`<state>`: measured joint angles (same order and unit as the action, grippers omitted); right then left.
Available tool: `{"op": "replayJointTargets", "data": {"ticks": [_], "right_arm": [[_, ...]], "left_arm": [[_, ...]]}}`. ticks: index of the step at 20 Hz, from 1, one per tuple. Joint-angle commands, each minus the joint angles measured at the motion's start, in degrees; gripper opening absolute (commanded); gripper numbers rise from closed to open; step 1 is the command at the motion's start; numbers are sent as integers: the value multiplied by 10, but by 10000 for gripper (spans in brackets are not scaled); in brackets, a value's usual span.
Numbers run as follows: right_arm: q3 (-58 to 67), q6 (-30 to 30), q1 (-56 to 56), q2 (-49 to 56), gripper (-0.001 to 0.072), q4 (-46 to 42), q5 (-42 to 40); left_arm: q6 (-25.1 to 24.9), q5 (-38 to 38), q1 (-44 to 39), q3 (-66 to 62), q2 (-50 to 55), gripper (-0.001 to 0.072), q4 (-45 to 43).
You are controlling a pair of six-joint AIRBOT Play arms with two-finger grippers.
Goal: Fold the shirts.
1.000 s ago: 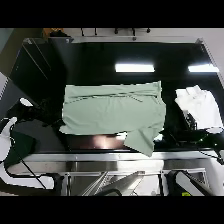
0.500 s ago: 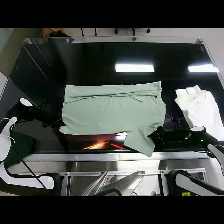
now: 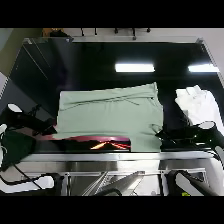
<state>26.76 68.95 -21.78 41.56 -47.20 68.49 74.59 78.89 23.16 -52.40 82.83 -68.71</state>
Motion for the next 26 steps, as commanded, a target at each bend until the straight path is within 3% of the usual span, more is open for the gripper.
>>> {"op": "replayJointTargets", "data": {"ticks": [1, 3, 6, 11, 16, 20, 21, 22, 23, 24, 25, 26], "right_arm": [[-7, 83, -5, -97, 20, -104, 35], [3, 61, -5, -137, 20, -66, 15], [46, -38, -5, -132, 20, 58, -42], [163, -200, 39, 26, 21, 219, -156], [269, -299, 117, 233, 22, 230, -276], [314, -313, 126, 329, 23, 231, -281], [321, -313, 125, 331, 76, 230, -281], [333, -313, 117, 325, 323, 222, -275], [348, -313, 104, 314, 474, 205, -263], [365, -312, 85, 300, 511, 185, -254], [380, -310, 65, 290, 518, 167, -252], [391, -295, 45, 288, 625, 155, -247]], "left_arm": [[18, -7, 51, 57, -72, 15, -31], [19, -16, 64, 69, -99, 15, -15], [15, -8, 35, 27, -100, 15, 9], [35, -33, -62, -141, -21, 15, 48], [55, -71, -103, -279, 106, 16, 47], [55, -59, -103, -355, 200, 22, 48], [55, -38, -103, -373, 219, 24, 48], [54, -15, -103, -391, 232, 122, 48], [55, 3, -103, -414, 242, 578, 49], [60, 15, -103, -438, 246, 692, 53], [60, 23, -102, -461, 246, 692, 54], [61, 36, -101, -487, 246, 691, 54]]}}
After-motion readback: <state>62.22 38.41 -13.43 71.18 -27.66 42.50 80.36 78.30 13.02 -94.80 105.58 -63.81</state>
